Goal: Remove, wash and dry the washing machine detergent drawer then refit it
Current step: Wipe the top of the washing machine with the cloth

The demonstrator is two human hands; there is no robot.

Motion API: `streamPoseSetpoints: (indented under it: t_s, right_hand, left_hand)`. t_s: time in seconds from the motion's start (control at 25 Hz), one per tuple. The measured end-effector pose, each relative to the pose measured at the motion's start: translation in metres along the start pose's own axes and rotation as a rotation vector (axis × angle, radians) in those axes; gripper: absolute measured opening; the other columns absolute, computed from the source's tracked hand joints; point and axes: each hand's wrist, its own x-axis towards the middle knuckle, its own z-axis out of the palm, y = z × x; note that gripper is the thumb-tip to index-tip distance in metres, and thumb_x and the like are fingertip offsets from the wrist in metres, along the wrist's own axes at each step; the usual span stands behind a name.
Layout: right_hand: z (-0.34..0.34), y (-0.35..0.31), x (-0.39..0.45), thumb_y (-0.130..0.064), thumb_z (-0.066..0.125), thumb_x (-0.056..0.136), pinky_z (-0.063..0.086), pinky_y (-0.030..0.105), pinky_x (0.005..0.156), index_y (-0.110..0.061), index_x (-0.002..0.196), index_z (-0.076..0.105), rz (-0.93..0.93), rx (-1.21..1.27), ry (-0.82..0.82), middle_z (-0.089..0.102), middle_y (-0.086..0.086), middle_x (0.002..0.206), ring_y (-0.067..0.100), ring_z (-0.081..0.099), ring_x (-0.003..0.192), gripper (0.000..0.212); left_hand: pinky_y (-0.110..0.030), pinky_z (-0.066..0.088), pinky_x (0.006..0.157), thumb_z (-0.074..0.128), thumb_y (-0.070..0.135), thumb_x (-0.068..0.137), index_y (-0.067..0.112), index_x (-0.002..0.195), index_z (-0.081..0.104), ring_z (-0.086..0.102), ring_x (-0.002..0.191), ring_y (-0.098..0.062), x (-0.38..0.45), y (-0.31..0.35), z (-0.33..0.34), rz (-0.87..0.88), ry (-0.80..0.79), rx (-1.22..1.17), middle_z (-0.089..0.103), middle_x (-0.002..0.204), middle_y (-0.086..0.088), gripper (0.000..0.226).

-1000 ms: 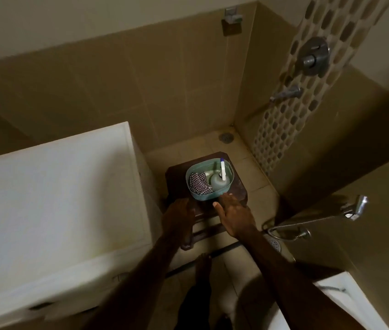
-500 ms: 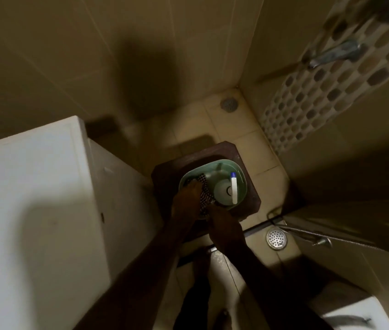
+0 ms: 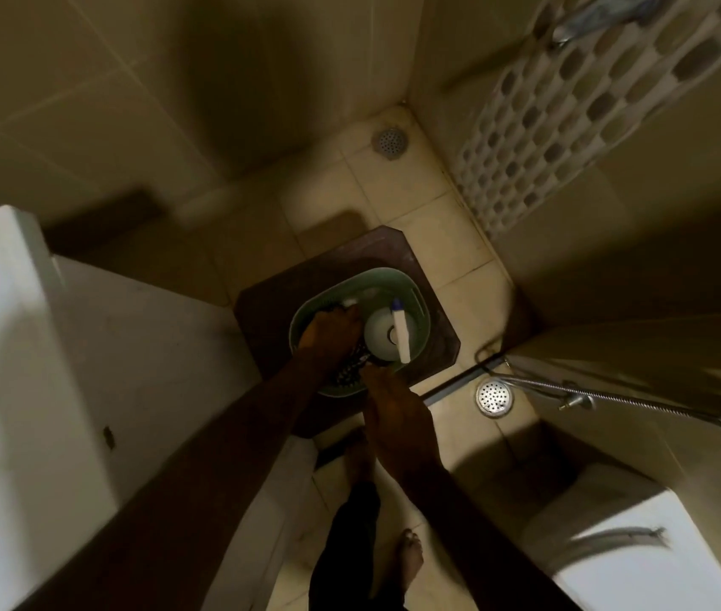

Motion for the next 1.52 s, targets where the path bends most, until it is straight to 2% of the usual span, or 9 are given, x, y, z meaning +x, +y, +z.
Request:
streamPoseSetpoints:
  t_s: [0.16, 0.4, 0.56, 0.72, 0.88, 1.08, 1.24, 1.4, 1.52]
  right_hand:
    - [-0.01, -0.011, -0.002, 0.004, 0.077, 0.085, 0.052, 0.034, 0.101, -0.003, 0.131, 0.069, 0.001, 0.02, 0.05, 0.07, 0.017, 0.131, 0.032, 0.07, 0.118, 0.047]
    - [-0.037, -0.04, -0.006, -0.017, 0.046, 0.099, 0.057, 0.036, 0.098, -0.002, 0.129, 0.069, 0.034, 0.051, 0.101, 0.072, 0.018, 0.127, 0.031, 0.071, 0.116, 0.04]
    - [-0.063, -0.059, -0.02, -0.022, 0.044, 0.102, 0.058, 0.04, 0.101, -0.009, 0.136, 0.066, 0.059, 0.072, 0.069, 0.07, 0.012, 0.133, 0.025, 0.069, 0.121, 0.042]
    - [-0.102, -0.08, -0.042, -0.026, 0.051, 0.106, 0.054, 0.038, 0.103, -0.02, 0.148, 0.054, 0.16, 0.183, 0.024, 0.064, 0.005, 0.142, 0.022, 0.065, 0.124, 0.043]
    - [-0.148, -0.11, -0.069, -0.042, 0.062, 0.101, 0.049, 0.045, 0.11, -0.026, 0.156, 0.041, 0.314, 0.401, 0.108, 0.052, 0.0, 0.154, 0.02, 0.054, 0.136, 0.062]
    - [-0.202, -0.154, -0.099, -0.03, 0.081, 0.09, 0.051, 0.007, 0.089, -0.019, 0.149, 0.049, 0.267, 0.854, 0.129, 0.063, -0.009, 0.135, -0.001, 0.061, 0.119, 0.068]
    - [-0.207, -0.18, -0.118, -0.031, 0.078, 0.092, 0.058, 0.041, 0.101, -0.019, 0.153, 0.047, 0.326, 1.208, -0.048, 0.058, -0.005, 0.142, 0.013, 0.061, 0.125, 0.069]
    - [-0.188, -0.198, -0.138, -0.024, 0.078, 0.093, 0.061, 0.029, 0.087, -0.013, 0.134, 0.063, 0.293, 1.106, 0.027, 0.067, 0.007, 0.133, 0.017, 0.066, 0.115, 0.045]
    - [-0.162, -0.215, -0.159, -0.017, 0.075, 0.093, 0.061, 0.044, 0.093, -0.016, 0.125, 0.067, 0.264, 0.963, 0.079, 0.069, 0.007, 0.127, 0.022, 0.067, 0.113, 0.033]
  left_hand:
    - [-0.033, 0.06, 0.078, 0.066, 0.033, 0.095, 0.012, 0.12, 0.073, 0.071, 0.103, -0.023, -0.011, -0.007, -0.009, 0.191, 0.003, 0.272, 0.073, 0.116, -0.006, 0.033]
    - [-0.068, 0.024, 0.116, 0.049, 0.027, 0.099, 0.004, 0.11, 0.068, 0.059, 0.121, -0.044, -0.04, -0.009, -0.025, 0.318, 0.142, 0.551, 0.069, 0.116, -0.022, 0.032]
    - [-0.06, 0.014, 0.124, 0.057, 0.034, 0.094, 0.01, 0.125, 0.057, 0.06, 0.121, -0.038, -0.09, 0.005, -0.055, 0.288, 0.258, 0.728, 0.072, 0.114, -0.018, 0.039]
    - [-0.051, 0.05, 0.103, 0.075, 0.019, 0.074, 0.013, 0.103, 0.065, 0.071, 0.077, -0.03, -0.148, 0.024, -0.094, 0.24, 0.502, 0.432, 0.072, 0.08, -0.008, 0.031]
    - [-0.042, 0.056, 0.066, 0.07, 0.017, 0.083, 0.007, 0.109, 0.067, 0.07, 0.074, -0.036, -0.226, 0.052, -0.138, 0.163, 0.678, 0.129, 0.071, 0.088, -0.015, 0.028]
    - [-0.031, 0.049, 0.081, 0.051, 0.024, 0.104, 0.013, 0.128, 0.057, 0.066, 0.103, -0.028, -0.326, 0.082, -0.158, 0.054, 0.75, -0.408, 0.07, 0.116, -0.011, 0.028]
    - [-0.034, 0.052, 0.095, 0.05, 0.03, 0.107, 0.017, 0.138, 0.056, 0.063, 0.115, -0.02, -0.389, 0.098, -0.151, -0.025, 0.684, -0.761, 0.066, 0.131, -0.003, 0.034]
    - [-0.029, 0.054, 0.096, 0.064, 0.041, 0.098, 0.02, 0.141, 0.057, 0.063, 0.116, -0.017, -0.437, 0.092, -0.125, -0.139, 0.664, -0.94, 0.065, 0.134, 0.0, 0.048]
    - [-0.002, 0.046, 0.084, 0.067, 0.034, 0.097, 0.02, 0.14, 0.06, 0.062, 0.107, -0.007, -0.466, 0.081, -0.092, -0.245, 0.727, -0.87, 0.068, 0.126, 0.005, 0.046]
